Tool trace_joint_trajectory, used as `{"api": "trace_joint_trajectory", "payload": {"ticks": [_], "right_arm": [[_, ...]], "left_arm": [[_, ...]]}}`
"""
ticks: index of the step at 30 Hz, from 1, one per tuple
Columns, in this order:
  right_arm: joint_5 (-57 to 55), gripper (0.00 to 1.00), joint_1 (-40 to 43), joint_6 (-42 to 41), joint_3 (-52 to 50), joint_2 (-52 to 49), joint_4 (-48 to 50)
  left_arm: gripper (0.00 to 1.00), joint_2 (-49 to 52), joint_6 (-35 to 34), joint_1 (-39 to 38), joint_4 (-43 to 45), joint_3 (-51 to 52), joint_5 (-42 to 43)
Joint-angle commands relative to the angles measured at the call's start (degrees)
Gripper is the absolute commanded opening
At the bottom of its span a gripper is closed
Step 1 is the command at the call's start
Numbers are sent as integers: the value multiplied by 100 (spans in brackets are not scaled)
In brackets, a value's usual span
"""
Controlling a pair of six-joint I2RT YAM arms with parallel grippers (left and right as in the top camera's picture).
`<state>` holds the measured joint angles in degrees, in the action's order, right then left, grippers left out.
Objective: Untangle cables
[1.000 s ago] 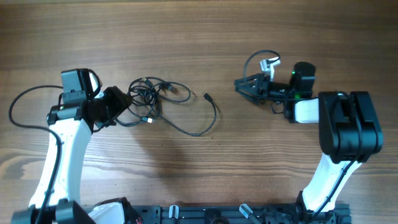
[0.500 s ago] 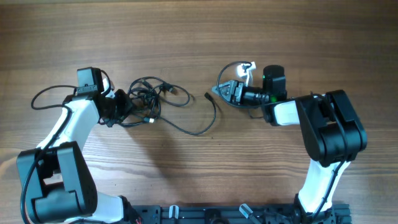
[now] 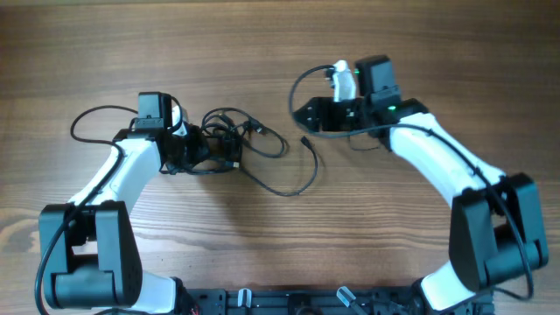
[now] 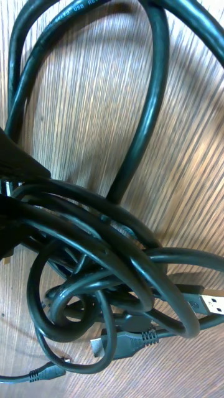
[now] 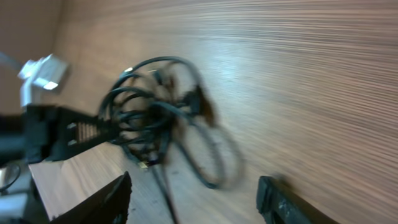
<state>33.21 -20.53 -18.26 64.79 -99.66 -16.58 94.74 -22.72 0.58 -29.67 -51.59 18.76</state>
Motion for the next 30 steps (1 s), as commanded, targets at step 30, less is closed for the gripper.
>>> {"api": "trace_joint_trajectory", "payload": {"ticks": [30], "right_arm": [[-643,46,-2087,-2732,35,-1991,3053]], "left_arm": [[4,107,-177,-223,166,223,-31]]}}
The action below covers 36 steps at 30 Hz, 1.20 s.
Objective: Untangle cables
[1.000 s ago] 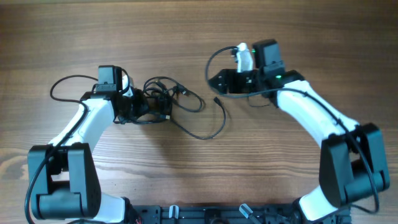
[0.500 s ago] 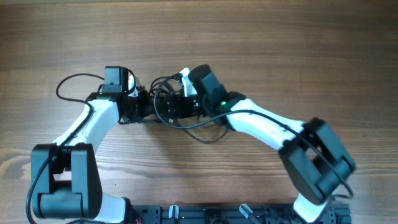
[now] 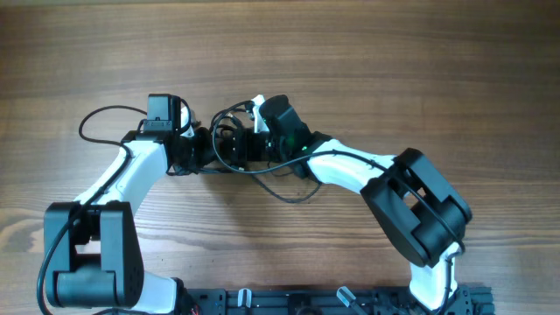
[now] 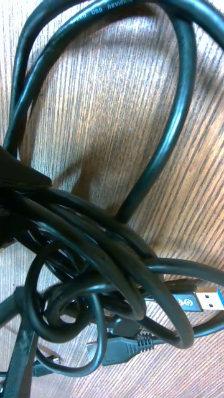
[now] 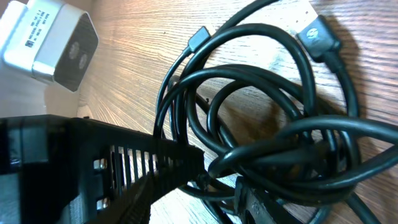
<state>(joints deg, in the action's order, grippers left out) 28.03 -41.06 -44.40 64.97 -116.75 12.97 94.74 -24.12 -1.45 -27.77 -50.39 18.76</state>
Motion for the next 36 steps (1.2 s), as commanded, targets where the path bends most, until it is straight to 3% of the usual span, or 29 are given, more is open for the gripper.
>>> {"api": "trace_joint_trajectory", "payload": {"ticks": [1,6,13,20,26,31,33,36], "right_arm": [[-127,46,-42,-116,17,-313,160],[-461,45,-39,-205,17,-452,476],[-614,30,-39,-136,17,-664,763],[-551,36,-33,98,17,-664,1115],[-87,29,-35,697,17,-664,1375],[603,33,-7,667,17,-664,1943],[669,29,17,667,17,-664,1934],[660,33,31,667,17,-664,1755]], "left_arm": [[4,107,-37,-20,-26,103,-31],[4,107,-35,-20,-26,103,-28],[4,107,-33,-20,-26,103,-31],[4,107,-33,-20,-26,103,-31],[4,107,-33,-20,-26,103,-33],[4,107,-33,-20,-26,109,-31],[4,107,-33,-20,-15,125,-33],[4,107,-31,-20,-2,144,-33]]}}
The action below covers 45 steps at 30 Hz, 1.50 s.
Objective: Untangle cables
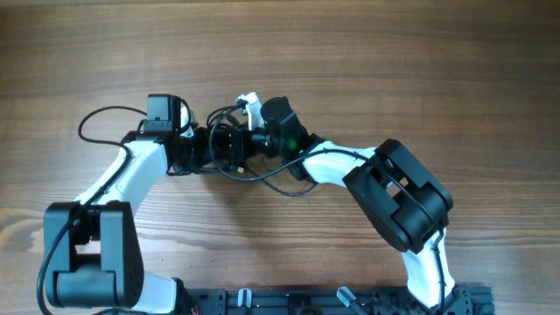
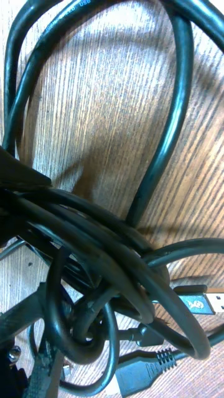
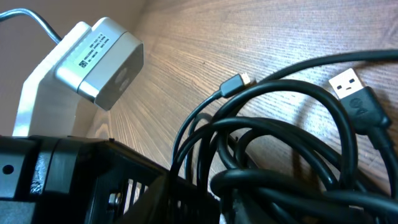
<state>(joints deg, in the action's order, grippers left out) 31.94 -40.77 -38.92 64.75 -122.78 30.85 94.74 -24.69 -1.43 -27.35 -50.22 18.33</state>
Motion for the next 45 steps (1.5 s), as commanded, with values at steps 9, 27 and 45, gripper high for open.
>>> {"api": "trace_joint_trajectory", "payload": {"ticks": [9,27,45], "right_arm": [[-118,40,-2,120,39,-61,-162],[-1292,26,-48,129,39,-66,-52],[-2031,8,-94,129,39,-68,-234]], "left_arm": [[4,107,26,-22,-24,127,11],[4,107,26,-22,-26,127,11],[4,107,26,-22,-22,127,9]]}}
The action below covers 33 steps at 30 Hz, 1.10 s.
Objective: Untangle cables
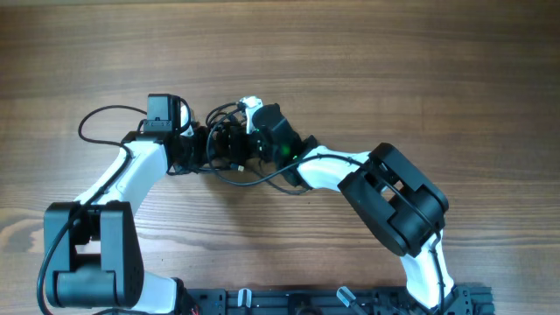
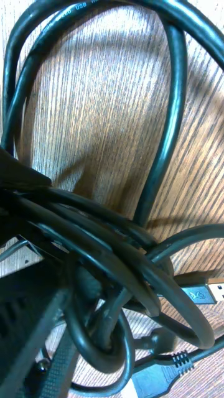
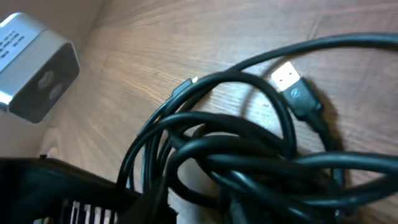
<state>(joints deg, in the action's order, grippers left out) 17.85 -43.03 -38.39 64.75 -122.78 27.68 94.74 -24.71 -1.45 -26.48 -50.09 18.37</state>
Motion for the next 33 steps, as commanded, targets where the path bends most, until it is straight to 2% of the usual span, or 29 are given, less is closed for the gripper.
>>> {"api": "trace_joint_trajectory", "payload": {"ticks": [1,13,19,24,26,29,33], "right_arm": [[-597,5,138,76,39,-68,87],[3189,4,1147,-341,39,229,522],[4225,4,1543,-343,39,229,584],[4258,4,1718,-361,39,225,0],[3936,11,1613,-361,39,225,-234],[3661,30,1397,-380,39,225,-221],[3005,42,1010,-627,39,225,-286]], "left_arm": [[4,107,28,-20,-109,114,4],[4,107,31,-20,-70,140,2],[4,107,31,-20,-72,140,4],[4,107,28,-20,-63,140,4],[4,107,28,-20,-66,140,2],[4,107,28,-20,-68,140,2],[4,107,28,-20,-63,140,2]]}}
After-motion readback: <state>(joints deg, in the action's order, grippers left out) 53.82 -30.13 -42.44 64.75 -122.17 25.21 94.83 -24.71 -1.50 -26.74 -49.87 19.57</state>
